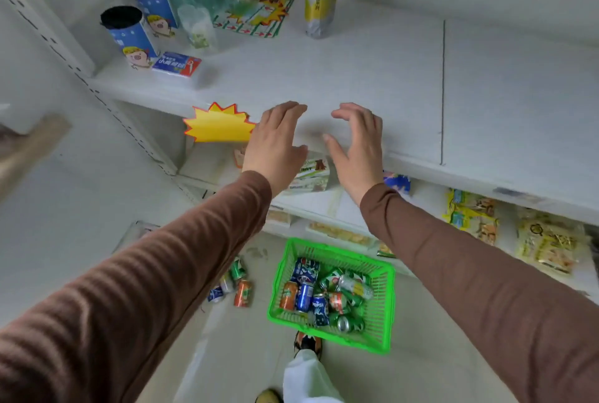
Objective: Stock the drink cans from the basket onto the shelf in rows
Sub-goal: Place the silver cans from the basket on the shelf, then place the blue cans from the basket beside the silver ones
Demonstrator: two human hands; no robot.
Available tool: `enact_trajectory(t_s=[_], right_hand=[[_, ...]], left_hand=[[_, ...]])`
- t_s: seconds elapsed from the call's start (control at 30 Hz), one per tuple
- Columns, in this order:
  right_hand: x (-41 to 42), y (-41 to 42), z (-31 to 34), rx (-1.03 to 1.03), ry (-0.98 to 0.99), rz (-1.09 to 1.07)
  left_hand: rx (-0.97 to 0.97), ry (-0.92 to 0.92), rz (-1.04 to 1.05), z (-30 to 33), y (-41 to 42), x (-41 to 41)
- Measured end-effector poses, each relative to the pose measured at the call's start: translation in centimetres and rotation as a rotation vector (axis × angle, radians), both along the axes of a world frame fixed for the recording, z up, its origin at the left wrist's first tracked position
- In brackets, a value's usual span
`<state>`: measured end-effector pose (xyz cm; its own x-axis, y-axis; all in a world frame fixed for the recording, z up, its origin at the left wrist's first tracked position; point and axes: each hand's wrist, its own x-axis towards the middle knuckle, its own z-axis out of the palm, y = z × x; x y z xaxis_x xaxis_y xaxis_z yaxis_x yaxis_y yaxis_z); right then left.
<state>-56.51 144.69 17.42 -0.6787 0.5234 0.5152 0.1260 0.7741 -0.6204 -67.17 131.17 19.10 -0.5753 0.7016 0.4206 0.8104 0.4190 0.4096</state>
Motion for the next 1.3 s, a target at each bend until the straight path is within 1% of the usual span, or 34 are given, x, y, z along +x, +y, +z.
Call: enact_trajectory(t_s=[0.17, 0.33, 0.47, 0.63, 0.77, 0.87, 0.93, 1.03, 1.17, 1.3], right_hand=[[5.9, -4.4, -5.1, 0.037, -0.077, 0.024], [10.4, -7.0, -13.3, -0.048, -0.237, 0.039], [12.7, -7.2, -21.0, -0.149, -0.38, 0.043], [15.3, -6.4, -32.6, -0.38, -0.642, -0.054], [17.5, -6.0, -41.6, -0.625, -0.856, -0.15], [19.1, -6.0, -48.3, -0.699, -1.017, -0.14], [19.8, -6.2, -52.4, -0.739, -1.106, -0.135], [20.4, -6.7, -57.6, -0.787, -1.187, -0.153], [20.2, -7.7, -63.0, -0.817, -1.227, -0.186], [19.8, -8.4, -67.9, -0.867, -1.272, -0.252]], left_hand=[[-0.009, -0.065, -0.02, -6.0, -5.5, 5.5], [-0.161, -0.188, -0.016, -14.2, -8.8, 10.1], [-0.286, -0.342, 0.059, -21.4, -10.4, 12.9], [-0.442, -0.482, 0.135, -30.6, -10.9, 15.8], [-0.532, -0.553, 0.139, -38.5, -9.9, 17.9], [-0.59, -0.627, 0.156, -44.4, -9.0, 19.3], [-0.618, -0.641, 0.151, -48.1, -8.6, 19.9], [-0.656, -0.653, 0.136, -53.0, -8.3, 20.6], [-0.711, -0.648, 0.135, -58.3, -8.3, 21.1], [-0.729, -0.647, 0.126, -62.4, -8.1, 21.1]])
